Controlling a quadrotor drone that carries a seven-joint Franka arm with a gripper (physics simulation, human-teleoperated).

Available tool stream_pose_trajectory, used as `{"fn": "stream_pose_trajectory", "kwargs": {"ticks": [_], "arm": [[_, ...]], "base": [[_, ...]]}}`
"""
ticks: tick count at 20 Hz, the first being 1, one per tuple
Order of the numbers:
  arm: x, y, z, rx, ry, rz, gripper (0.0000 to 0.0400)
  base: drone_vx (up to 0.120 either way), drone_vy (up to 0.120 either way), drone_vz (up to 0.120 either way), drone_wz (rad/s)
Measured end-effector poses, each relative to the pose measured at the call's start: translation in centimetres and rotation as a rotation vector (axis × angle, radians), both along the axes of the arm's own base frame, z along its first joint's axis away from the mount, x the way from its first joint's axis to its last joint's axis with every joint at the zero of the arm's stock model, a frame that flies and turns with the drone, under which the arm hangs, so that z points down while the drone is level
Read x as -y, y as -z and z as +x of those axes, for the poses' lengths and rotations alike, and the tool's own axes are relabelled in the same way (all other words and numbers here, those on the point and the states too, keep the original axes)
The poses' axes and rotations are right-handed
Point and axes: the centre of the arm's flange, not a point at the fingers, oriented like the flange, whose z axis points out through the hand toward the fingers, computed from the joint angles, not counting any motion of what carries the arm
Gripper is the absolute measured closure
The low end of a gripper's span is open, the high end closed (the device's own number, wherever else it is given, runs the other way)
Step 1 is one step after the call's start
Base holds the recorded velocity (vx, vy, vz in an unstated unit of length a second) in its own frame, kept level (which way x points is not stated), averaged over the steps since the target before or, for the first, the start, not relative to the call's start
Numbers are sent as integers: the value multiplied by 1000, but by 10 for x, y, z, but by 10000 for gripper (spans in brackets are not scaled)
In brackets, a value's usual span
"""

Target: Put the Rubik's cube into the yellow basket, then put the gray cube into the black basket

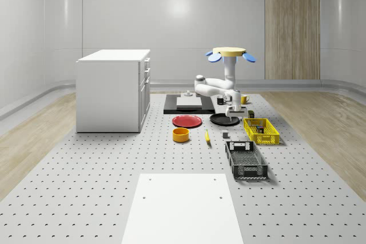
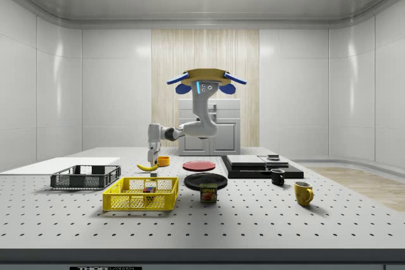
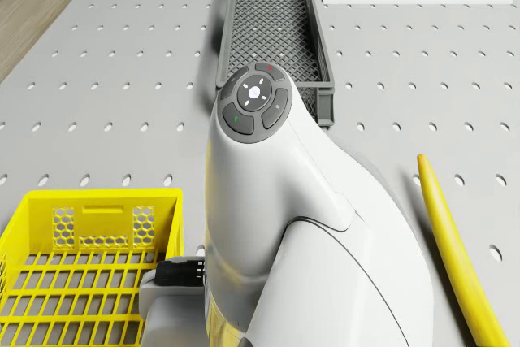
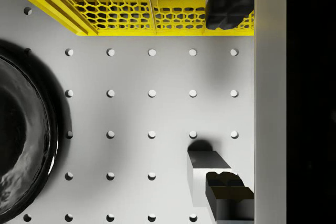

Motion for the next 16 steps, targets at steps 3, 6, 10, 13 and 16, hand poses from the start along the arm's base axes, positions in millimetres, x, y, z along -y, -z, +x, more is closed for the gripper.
{"fn": "stream_pose_trajectory", "kwargs": {"ticks": [3, 6, 10, 13, 16], "arm": [[0, 0, 0, 0, 0, 0, 0], [0, 0, 0, 0, 0, 0, 0], [0, 0, 0, 0, 0, 0, 0], [0, 0, 0, 0, 0, 0, 0], [0, 0, 0, 0, 0, 0, 0]], "base": [[0, -120, 0, 0], [0, -120, 0, 0], [0, -120, 0, 0], [0, -120, 0, 0], [0, -120, 0, 0]]}}
